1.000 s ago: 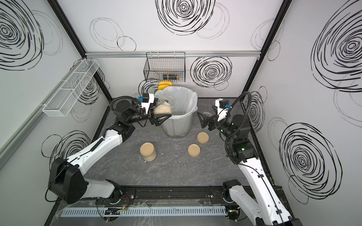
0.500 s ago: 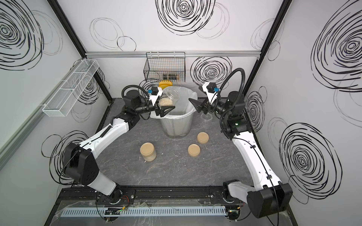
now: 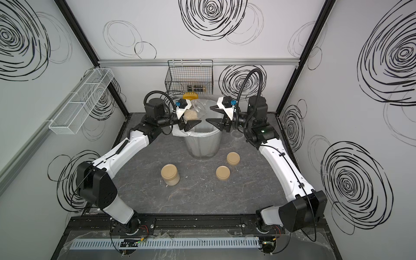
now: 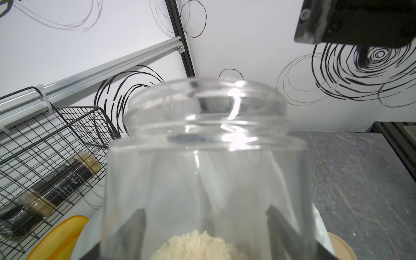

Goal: Empty moldy rice from jars
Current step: Pour the moldy rice from the jar into the trash bin.

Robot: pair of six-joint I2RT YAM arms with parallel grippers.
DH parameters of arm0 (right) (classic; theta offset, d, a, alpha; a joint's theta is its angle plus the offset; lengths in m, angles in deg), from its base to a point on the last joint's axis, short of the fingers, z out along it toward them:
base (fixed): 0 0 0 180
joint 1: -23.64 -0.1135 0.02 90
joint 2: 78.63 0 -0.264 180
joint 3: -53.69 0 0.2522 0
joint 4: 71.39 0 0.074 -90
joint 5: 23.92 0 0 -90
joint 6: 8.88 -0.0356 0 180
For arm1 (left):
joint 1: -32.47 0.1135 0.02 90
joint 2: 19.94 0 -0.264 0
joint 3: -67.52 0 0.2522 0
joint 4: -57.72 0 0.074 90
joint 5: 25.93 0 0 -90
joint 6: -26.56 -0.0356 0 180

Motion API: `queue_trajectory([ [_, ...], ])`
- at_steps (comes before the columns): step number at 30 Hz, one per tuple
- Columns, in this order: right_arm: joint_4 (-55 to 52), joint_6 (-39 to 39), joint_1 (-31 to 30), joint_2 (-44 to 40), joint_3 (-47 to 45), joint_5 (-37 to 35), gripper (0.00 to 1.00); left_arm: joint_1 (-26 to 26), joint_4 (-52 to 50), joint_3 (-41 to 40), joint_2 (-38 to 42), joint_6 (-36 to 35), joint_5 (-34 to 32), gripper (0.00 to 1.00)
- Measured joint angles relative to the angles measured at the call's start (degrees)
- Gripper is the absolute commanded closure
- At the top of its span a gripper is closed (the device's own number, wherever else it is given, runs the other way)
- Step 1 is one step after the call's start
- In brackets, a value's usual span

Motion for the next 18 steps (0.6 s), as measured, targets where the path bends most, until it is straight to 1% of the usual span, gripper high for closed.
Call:
queue_trajectory([
  [6,-2.5,2.0,-2.3,2.7,1.9,-0.4,0.45,-1.3,-5.0,1.7,0.0,-5.2,-2.3,0.40],
  [18,-4.4,3.3,-3.0,3.4,2.4,-2.9,0.49,-3.5,-7.3,2.4,0.1,-11.0,-5.5,0.40],
])
